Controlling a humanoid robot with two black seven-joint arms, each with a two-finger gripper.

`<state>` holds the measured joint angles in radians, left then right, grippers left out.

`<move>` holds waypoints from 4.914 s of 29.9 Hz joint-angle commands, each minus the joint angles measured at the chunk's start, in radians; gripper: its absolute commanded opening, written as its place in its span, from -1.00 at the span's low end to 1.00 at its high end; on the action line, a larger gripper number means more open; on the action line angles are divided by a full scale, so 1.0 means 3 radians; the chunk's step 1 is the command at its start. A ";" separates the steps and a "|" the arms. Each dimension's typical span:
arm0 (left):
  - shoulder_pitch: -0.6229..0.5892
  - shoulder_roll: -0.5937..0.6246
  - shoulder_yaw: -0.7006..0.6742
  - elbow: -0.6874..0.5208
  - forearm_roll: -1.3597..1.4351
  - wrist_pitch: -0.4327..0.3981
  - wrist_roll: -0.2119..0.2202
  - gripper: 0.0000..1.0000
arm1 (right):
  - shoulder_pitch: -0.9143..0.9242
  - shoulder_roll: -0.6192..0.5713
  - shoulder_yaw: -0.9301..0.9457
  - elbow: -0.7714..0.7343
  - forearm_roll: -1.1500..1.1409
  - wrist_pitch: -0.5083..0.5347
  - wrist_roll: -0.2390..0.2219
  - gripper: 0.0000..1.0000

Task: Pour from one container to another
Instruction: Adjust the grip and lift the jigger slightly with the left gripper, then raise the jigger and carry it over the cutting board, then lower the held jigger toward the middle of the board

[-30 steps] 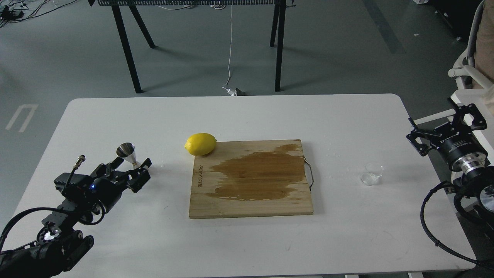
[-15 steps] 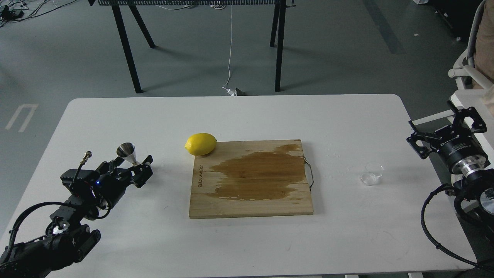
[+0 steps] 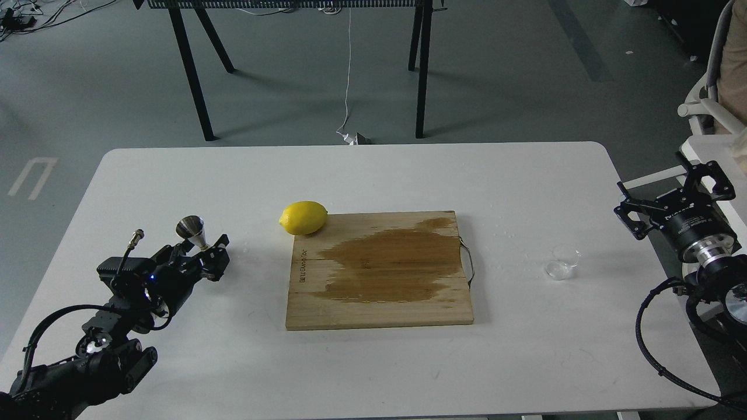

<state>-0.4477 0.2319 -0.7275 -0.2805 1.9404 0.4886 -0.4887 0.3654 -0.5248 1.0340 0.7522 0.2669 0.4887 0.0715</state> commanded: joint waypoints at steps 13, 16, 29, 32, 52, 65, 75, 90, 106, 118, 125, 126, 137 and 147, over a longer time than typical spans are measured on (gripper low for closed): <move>-0.0057 0.0004 0.0093 0.0091 -0.0005 0.0000 0.0000 -0.56 | -0.0006 0.0026 0.0000 -0.0007 0.0000 0.0000 0.0002 1.00; -0.0057 0.0009 0.0093 0.0091 0.0000 0.0000 0.0000 -0.64 | -0.0011 0.0026 -0.0005 -0.0007 0.0000 0.0000 0.0002 1.00; -0.0062 0.0014 0.0093 0.0091 -0.0005 0.0000 0.0000 -0.88 | -0.0021 0.0031 -0.0005 -0.0027 0.0000 0.0000 0.0002 1.00; -0.0062 0.0014 0.0093 0.0091 -0.0005 0.0000 0.0000 -0.90 | -0.0027 0.0031 -0.0005 -0.0027 0.0000 0.0000 0.0002 1.00; -0.0323 0.0060 0.0093 0.0086 -0.0005 0.0000 0.0000 -0.90 | -0.0032 0.0041 -0.0005 -0.0017 0.0000 0.0000 0.0002 1.00; -0.1252 0.0229 0.0384 0.0035 0.0005 0.0000 0.0000 -0.90 | -0.0021 0.0036 -0.0005 -0.0032 0.0000 0.0000 0.0002 1.00; -0.1770 -0.0588 0.0738 0.0015 0.0000 0.0000 0.0000 -0.89 | -0.0027 0.0052 -0.0021 -0.0032 0.0000 0.0000 0.0002 1.00; -0.1443 -0.0773 0.1351 -0.0353 0.0005 0.0000 0.0000 -0.89 | -0.0016 0.0047 -0.0041 -0.0165 -0.0005 0.0000 0.0002 1.00; -0.0983 -0.0773 0.1402 -0.0977 0.0005 0.0000 0.0000 -0.88 | -0.0027 0.0041 -0.0056 -0.0211 -0.0010 0.0000 -0.0008 1.00; -0.0809 -0.0773 0.1663 -0.0977 0.0000 0.0000 0.0000 -0.88 | -0.0032 0.0047 -0.0056 -0.0211 -0.0010 0.0000 -0.0008 1.00; -0.0691 -0.0773 0.1735 -0.0967 0.0000 0.0000 0.0000 -0.81 | -0.0032 0.0047 -0.0056 -0.0211 -0.0010 0.0000 -0.0008 1.00; -0.0686 -0.0773 0.1740 -0.0962 0.0005 0.0000 0.0000 -0.80 | -0.0032 0.0047 -0.0056 -0.0211 -0.0010 0.0000 -0.0008 1.00; -0.0691 -0.0773 0.1750 -0.0845 0.0011 0.0000 0.0000 -0.67 | -0.0052 0.0052 -0.0056 -0.0211 -0.0010 0.0000 -0.0008 1.00; -0.0691 -0.0773 0.1776 -0.0722 0.0016 0.0000 0.0000 -0.42 | -0.0052 0.0052 -0.0051 -0.0211 -0.0005 0.0000 -0.0003 1.00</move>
<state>-0.6549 -0.0001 -0.1951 -0.5088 1.9450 0.4887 -0.4888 0.3497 -0.5093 1.0181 0.6888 0.2638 0.4887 0.0705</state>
